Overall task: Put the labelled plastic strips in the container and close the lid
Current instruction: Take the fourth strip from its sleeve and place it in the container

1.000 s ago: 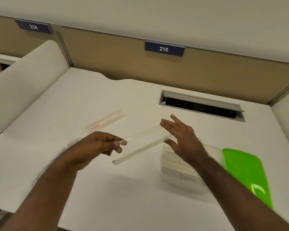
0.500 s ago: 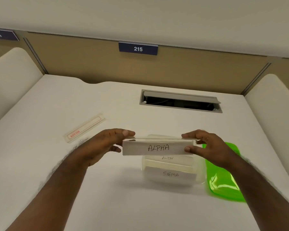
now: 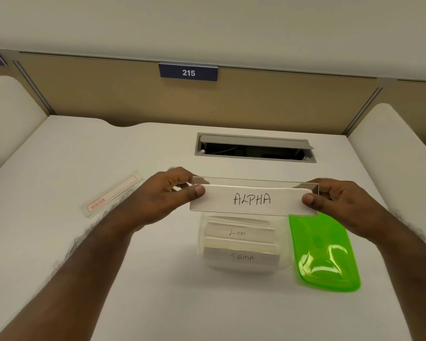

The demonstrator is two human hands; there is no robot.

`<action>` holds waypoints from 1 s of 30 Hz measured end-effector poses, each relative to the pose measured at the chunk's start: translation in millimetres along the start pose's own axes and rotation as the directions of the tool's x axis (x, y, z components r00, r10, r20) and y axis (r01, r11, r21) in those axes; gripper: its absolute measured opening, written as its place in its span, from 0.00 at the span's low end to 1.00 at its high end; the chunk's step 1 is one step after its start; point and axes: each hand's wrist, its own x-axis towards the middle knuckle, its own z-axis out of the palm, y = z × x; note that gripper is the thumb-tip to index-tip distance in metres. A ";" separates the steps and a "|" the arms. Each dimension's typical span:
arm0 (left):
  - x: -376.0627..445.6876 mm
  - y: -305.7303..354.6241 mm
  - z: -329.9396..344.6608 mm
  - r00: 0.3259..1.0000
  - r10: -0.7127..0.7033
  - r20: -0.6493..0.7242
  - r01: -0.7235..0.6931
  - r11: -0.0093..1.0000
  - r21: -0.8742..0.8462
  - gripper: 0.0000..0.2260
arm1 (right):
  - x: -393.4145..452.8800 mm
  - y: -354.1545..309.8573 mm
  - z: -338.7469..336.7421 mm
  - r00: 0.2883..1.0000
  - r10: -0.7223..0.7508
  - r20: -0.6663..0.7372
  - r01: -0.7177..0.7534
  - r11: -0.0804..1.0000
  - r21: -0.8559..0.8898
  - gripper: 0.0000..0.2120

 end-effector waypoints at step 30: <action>49.7 -72.5 122.6 0.987 -0.035 0.158 -0.144 0.247 0.958 0.10 | 15.7 113.6 101.0 0.984 0.139 -0.108 -0.149 0.331 -0.932 0.14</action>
